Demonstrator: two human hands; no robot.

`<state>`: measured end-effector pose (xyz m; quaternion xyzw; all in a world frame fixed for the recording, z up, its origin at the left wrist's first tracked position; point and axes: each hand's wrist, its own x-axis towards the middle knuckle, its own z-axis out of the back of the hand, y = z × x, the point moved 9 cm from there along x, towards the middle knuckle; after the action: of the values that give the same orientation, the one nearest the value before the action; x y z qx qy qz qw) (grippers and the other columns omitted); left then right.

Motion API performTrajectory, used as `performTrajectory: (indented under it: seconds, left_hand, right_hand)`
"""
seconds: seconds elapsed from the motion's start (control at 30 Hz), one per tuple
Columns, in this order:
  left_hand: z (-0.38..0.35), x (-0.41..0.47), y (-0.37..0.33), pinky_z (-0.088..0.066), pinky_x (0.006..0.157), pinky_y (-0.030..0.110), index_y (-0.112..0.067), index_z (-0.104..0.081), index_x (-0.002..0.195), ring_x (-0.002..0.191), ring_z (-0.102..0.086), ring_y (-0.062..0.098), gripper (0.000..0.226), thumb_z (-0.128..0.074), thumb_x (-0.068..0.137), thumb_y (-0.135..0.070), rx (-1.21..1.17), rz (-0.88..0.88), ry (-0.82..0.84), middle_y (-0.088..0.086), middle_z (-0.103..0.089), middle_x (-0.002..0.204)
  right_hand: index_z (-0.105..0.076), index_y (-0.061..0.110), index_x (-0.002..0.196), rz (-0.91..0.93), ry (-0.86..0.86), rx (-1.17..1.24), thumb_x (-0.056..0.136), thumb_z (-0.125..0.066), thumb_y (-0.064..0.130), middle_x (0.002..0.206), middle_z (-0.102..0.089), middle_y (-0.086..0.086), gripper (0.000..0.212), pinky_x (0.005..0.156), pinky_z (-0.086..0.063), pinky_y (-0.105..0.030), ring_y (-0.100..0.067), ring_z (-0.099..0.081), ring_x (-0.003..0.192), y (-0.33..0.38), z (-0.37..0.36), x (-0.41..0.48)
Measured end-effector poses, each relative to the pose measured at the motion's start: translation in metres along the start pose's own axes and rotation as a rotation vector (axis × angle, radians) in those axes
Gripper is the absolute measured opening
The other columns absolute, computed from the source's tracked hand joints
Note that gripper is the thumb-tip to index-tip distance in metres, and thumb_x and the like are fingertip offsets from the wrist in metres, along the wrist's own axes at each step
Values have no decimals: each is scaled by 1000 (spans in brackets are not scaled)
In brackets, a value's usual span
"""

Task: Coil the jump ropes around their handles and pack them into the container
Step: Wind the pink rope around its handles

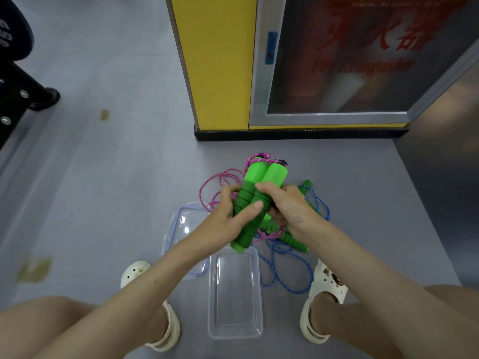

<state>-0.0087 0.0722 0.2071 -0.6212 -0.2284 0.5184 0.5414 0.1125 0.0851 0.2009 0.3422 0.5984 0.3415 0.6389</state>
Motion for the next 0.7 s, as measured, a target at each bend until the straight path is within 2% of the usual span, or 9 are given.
performTrajectory:
  seconds: [0.03,0.13,0.2,0.3,0.33,0.47,0.63,0.7]
  left_hand:
    - [0,-1,1,-51,65,20,-28,-38,117,79,-67,1,50,-61,78,-47,-132,43,25,-7,-64,98]
    - [-3,-7,6,-50,59,19,-22,-49,116,77,-68,6,36,-61,84,-34,-256,97,44,-4,-69,92]
    - [-2,-8,11,-52,58,24,-21,-55,114,79,-68,12,27,-55,90,-33,-342,98,29,1,-69,93]
    - [1,-12,8,-54,57,33,-18,-61,114,79,-66,21,32,-47,93,-38,-379,102,53,7,-69,91]
    - [2,-12,8,-55,59,35,-18,-61,115,80,-66,23,35,-46,93,-39,-373,99,63,7,-70,92]
    - [-5,-13,8,-56,84,48,-20,-56,125,97,-68,37,36,-45,95,-36,-419,98,118,13,-70,109]
    - [-13,-15,10,-52,85,48,-25,-57,123,99,-66,41,39,-66,86,-29,-541,118,193,15,-69,112]
    - [-16,-15,12,-54,83,47,-23,-57,122,98,-67,41,41,-67,82,-23,-564,118,220,16,-69,110]
  right_hand:
    - [-46,16,62,-7,25,11,87,-61,31,41,-35,3,32,36,-20,-16,-7,-24,32,-1,1,1]
    - [-43,16,64,-3,87,21,87,-59,29,40,-32,5,31,37,-18,-16,-7,-22,33,0,-3,1]
    - [-44,16,65,-3,102,1,87,-59,29,39,-33,5,30,37,-20,-16,-7,-23,33,1,-4,2]
    - [-44,16,66,-1,94,-11,87,-61,29,39,-34,6,29,37,-19,-17,-8,-23,34,3,-4,4]
    - [-45,16,66,1,83,-13,86,-61,29,39,-34,6,30,37,-19,-18,-8,-23,34,3,-2,4]
    - [-44,17,65,9,67,-5,85,-62,32,40,-35,6,31,37,-20,-18,-8,-24,35,2,-2,5]
    - [-48,14,70,-2,129,11,87,-60,30,38,-39,8,26,35,-25,-16,-6,-30,32,3,-11,1]
    - [-49,13,69,0,151,1,89,-59,28,39,-39,7,27,34,-25,-16,-5,-30,32,3,-14,0]
